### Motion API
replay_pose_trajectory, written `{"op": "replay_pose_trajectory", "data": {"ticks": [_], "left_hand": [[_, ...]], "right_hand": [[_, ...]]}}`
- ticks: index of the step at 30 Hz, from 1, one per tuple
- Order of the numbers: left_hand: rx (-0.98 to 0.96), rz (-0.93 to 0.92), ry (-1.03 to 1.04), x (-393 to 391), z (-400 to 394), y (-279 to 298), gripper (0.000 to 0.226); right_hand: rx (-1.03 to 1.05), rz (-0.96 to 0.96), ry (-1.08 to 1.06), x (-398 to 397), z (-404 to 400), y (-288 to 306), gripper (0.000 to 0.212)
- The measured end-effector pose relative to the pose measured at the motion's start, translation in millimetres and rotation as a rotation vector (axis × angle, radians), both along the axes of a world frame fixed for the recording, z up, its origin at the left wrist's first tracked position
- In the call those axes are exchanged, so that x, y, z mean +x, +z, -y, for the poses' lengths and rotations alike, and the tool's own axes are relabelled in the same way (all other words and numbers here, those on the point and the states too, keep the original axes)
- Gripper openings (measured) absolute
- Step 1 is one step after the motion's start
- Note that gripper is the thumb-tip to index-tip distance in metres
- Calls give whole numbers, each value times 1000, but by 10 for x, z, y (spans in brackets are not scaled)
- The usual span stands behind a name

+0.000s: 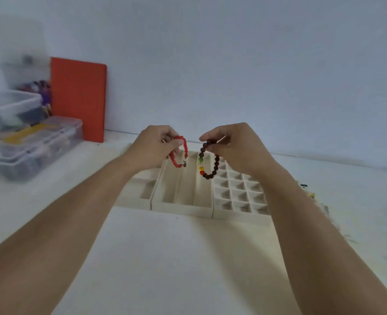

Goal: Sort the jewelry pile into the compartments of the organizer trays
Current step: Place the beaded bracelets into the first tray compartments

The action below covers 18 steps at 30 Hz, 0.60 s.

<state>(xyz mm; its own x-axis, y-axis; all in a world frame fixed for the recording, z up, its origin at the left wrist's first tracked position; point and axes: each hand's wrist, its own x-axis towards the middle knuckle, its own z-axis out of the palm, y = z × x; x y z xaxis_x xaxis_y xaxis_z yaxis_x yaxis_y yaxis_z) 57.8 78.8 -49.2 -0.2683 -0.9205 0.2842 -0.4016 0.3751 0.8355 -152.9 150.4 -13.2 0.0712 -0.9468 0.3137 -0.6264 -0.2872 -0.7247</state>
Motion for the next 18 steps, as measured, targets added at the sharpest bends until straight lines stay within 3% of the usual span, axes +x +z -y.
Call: {"op": "replay_pose_trajectory", "data": {"ticks": [8,18], "left_hand": [[-23,158,165,876,420,-278,8],[52,418,201,1150,620,-397,8]], "right_hand": [[-32,-93,21,949,639,-136,13],[90,-213,61,1369,1020,-392,10]]}}
